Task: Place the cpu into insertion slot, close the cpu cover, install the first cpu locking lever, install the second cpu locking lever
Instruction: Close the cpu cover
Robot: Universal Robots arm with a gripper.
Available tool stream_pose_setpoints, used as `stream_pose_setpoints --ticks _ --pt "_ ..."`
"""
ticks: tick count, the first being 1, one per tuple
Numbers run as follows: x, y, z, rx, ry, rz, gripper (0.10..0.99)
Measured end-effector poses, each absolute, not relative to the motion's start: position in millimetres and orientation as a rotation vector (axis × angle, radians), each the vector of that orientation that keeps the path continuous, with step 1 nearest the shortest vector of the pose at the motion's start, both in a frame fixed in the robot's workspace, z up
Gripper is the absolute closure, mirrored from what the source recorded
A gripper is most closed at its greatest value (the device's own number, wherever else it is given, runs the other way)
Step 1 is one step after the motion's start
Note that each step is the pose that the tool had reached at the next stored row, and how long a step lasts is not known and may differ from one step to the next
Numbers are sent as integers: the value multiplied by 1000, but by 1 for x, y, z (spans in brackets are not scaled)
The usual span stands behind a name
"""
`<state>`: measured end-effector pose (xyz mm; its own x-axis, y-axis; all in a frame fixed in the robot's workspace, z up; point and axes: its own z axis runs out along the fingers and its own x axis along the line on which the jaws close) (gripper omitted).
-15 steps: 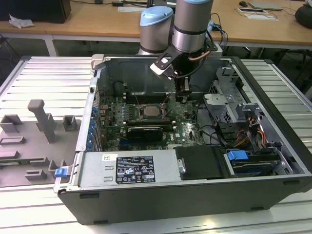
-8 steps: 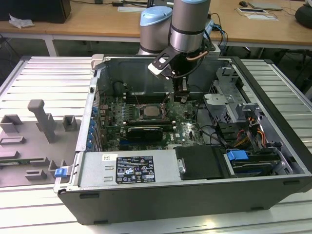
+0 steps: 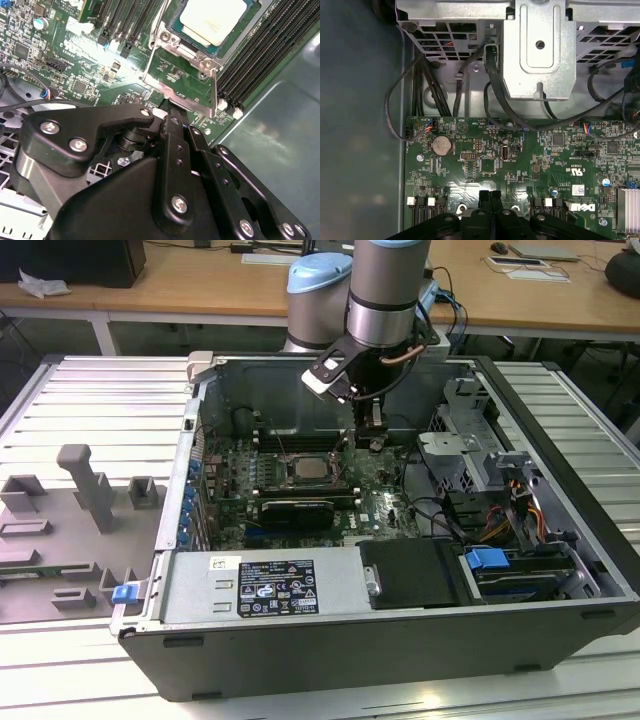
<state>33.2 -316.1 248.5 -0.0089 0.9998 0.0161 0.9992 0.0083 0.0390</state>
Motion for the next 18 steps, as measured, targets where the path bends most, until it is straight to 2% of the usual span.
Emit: stream_pose_setpoints --ticks 18 --pt "24 -316 248 2200 2219 61 980"
